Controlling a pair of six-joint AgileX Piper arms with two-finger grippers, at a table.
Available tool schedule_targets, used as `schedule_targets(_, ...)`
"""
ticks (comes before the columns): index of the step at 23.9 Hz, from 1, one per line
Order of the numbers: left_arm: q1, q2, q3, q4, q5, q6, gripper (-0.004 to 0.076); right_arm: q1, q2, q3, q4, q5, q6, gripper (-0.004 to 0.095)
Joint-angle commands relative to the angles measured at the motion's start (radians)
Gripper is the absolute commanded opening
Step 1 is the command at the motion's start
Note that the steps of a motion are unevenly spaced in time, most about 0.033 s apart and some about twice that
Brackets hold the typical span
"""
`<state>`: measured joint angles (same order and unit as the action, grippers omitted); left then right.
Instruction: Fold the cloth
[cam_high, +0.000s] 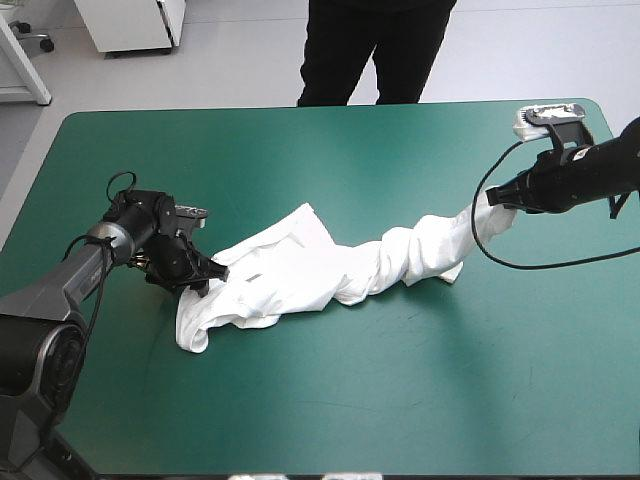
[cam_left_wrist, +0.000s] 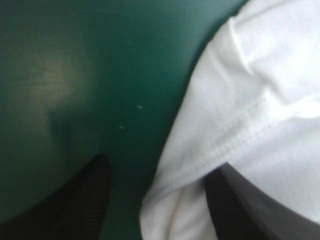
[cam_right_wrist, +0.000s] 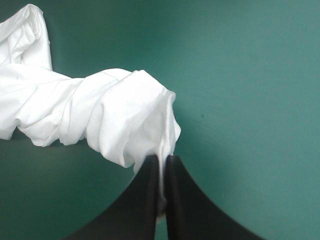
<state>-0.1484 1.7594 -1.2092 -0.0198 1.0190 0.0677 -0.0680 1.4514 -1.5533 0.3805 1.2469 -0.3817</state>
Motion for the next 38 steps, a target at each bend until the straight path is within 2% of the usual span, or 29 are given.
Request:
schedule_targets(1,0.0,-0.01,-0.011,-0.05,-0.035,0.023,0.0305,0.001,-0.037,-0.029,0.027,0.0,-0.012,-0.0017)
schedule_targets(6,0.0,-0.01,-0.011,-0.07,-0.025,0.023,0.0015,0.001,-0.037,-0.029,0.027,0.0,-0.012,-0.0017)
schedule_targets(7,0.0,-0.01,-0.011,-0.07,-0.017,0.023,-0.0006,0.001,-0.037,-0.029,0.027,0.0,-0.012,-0.0017)
schedule_targets(14,-0.002,-0.126,-0.076,-0.087,0.006,0.011,-0.0009,0.001,-0.037,-0.029,0.021,-0.005,-0.016,-0.0017)
schedule_targets(18,-0.002,-0.266,-0.19,-0.113,0.024,0.013,-0.0009,0.001,-0.037,-0.029,0.021,-0.033,-0.016,-0.0017)
schedule_targets(20,-0.002,-0.356,-0.305,-0.128,0.035,0.013,-0.0009,0.001,-0.037,-0.046,0.023,-0.032,-0.016,-0.0017)
schedule_targets(24,-0.002,-0.478,-0.527,-0.147,0.035,0.013,-0.0009,0.001,-0.057,-0.223,0.044,-0.01,0.011,-0.0017)
schedule_targets(28,-0.002,-0.562,-0.74,-0.235,0.001,0.061,-0.0009,0.001,-0.144,-0.45,0.056,-0.076,0.03,-0.0017)
schedule_targets(34,-0.006,-0.653,-0.808,-0.306,-0.014,0.105,-0.0009,0.001,-0.275,-0.462,0.057,-0.084,0.03,-0.0017)
schedule_targets(38,-0.094,-0.736,-0.808,-0.308,0.001,0.105,-0.0009,0.102,-0.363,-0.453,0.042,-0.052,0.033,-0.0017)
